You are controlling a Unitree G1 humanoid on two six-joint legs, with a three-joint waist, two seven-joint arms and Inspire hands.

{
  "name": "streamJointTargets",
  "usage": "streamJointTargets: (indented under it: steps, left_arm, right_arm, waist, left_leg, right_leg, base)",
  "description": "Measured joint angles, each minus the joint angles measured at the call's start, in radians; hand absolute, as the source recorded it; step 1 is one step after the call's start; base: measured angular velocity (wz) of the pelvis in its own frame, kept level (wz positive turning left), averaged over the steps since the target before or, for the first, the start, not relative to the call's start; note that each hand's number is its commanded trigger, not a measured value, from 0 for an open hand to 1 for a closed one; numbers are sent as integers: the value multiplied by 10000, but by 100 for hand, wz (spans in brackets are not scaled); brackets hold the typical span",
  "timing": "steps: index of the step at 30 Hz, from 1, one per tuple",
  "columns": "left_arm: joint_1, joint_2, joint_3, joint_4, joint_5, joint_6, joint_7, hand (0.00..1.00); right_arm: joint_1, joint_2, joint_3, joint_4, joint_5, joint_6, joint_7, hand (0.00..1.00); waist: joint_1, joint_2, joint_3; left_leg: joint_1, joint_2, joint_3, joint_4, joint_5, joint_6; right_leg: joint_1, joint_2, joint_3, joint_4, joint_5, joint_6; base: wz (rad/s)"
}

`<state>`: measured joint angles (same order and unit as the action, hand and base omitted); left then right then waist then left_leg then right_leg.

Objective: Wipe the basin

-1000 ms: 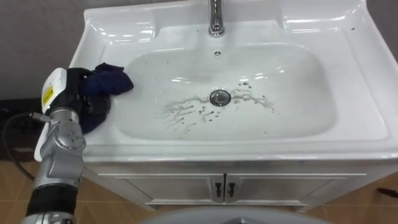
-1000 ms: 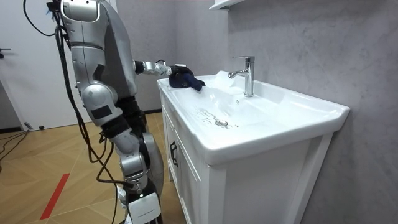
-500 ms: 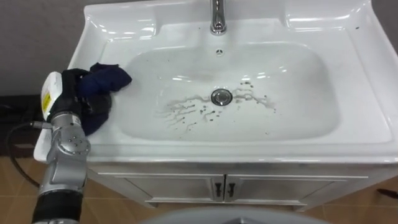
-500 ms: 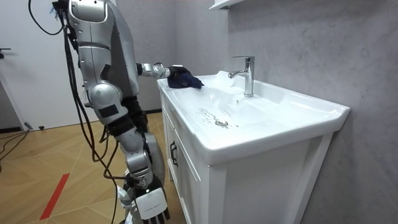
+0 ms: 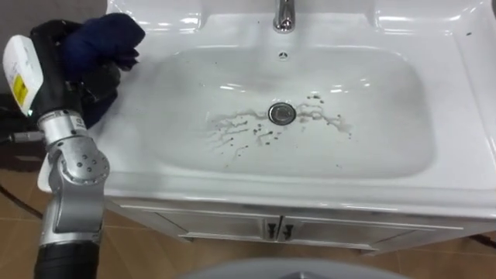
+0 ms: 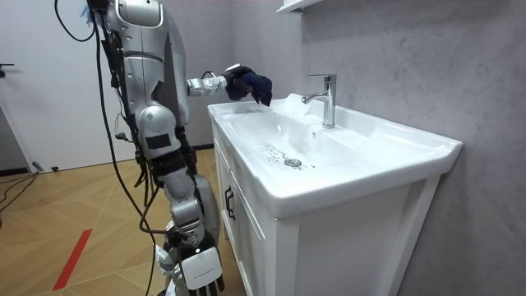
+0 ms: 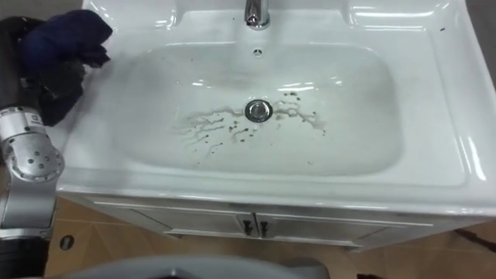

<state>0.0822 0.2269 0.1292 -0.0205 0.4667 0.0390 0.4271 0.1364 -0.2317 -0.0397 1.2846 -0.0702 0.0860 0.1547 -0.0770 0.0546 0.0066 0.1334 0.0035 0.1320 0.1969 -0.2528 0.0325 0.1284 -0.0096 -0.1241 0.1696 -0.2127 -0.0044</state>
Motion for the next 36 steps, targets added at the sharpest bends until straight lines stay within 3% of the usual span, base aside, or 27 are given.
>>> streamJointTargets:
  steps: [4,9,11,15,25,34,36]
  left_arm:
    - [1,1,-481,-310,49,-51,78,100]
    - [-142,10,-706,-718,60,-742,533,100]
    - [-154,10,-747,-718,65,-859,544,100]
    - [-145,22,-1003,-712,77,-860,411,100]
    - [-145,189,-1455,-703,714,-837,-414,100]
    - [-150,783,-1885,-702,1375,-622,-1369,100]
    - [-150,936,-1901,-699,1604,-468,-1567,100]
  right_arm:
    - [10,-18,276,70,58,-84,19,0]
    - [-109,-24,400,352,8,-260,22,0]
    - [-110,-24,399,361,-14,-282,77,0]
    - [-266,-14,404,475,-359,-258,450,0]
    - [-394,11,598,869,-615,-192,679,0]
    - [-403,7,769,864,-604,-176,876,0]
    - [-469,6,765,844,-606,-13,881,0]
  waist:
    - [-15,7,15]
    - [-121,24,28]
    - [-153,20,35]
    - [-291,-36,68]
    - [-319,-26,56]
    - [-435,74,88]
    - [-533,123,90]
  left_leg:
    - [-33,2,-11,12,0,0]
    - [-33,-5,-83,30,0,0]
    - [-33,-4,-87,48,0,0]
    - [-67,-7,-129,104,-1,1]
    - [-211,-10,-202,255,-2,2]
    - [-192,-26,-255,253,-2,1]
    - [-226,-31,-280,255,-1,1]
  right_leg:
    - [-7,-3,-55,1,2,-3]
    - [29,-23,-163,18,7,-5]
    - [34,-22,-159,20,8,-6]
    - [49,-33,-151,37,4,-8]
    - [3,-41,-172,39,3,-7]
    - [64,-48,-177,22,5,-9]
    - [-13,-55,-193,32,5,-9]
  base:
    - [2]
    - [4]
    - [3]
    - [3]
    - [1]
    - [0]
    - [0]
